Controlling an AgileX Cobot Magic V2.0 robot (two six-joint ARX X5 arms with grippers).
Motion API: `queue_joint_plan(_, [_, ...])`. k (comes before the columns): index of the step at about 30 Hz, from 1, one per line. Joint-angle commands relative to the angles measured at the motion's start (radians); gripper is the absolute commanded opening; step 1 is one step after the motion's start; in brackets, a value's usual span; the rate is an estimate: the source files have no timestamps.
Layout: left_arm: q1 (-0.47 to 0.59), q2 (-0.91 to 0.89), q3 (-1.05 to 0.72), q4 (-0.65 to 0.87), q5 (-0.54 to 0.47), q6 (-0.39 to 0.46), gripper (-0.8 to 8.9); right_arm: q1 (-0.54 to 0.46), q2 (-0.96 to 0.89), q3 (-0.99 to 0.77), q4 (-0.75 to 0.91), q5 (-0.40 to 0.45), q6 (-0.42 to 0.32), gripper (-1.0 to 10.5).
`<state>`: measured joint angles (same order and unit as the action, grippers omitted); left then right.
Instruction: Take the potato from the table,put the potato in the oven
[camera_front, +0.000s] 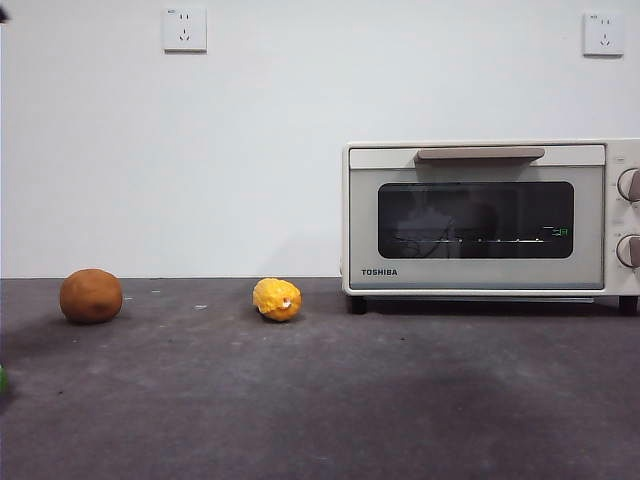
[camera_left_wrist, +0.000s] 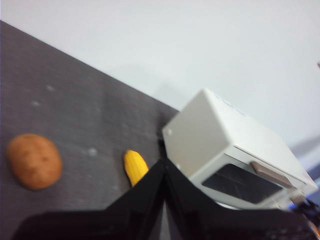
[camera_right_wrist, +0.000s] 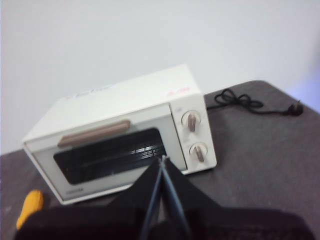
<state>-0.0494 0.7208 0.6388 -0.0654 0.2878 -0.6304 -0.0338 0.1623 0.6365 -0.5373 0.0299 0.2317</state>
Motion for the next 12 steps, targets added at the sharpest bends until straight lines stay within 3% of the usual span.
queue_joint_plan(1, [-0.021,0.095,0.059,0.007,0.056,-0.003,-0.05,0.0,0.026,0.046,-0.005,0.011,0.0,0.0])
queue_joint_plan(5, [-0.071,0.239,0.162,0.008,0.121,0.021,-0.05,0.0,0.068,0.101,-0.023,0.016,0.0,0.0])
queue_joint_plan(12, [-0.185,0.486,0.407,0.002,0.22,0.141,-0.05,0.0,0.121,0.159,-0.142,0.016,0.0,0.0])
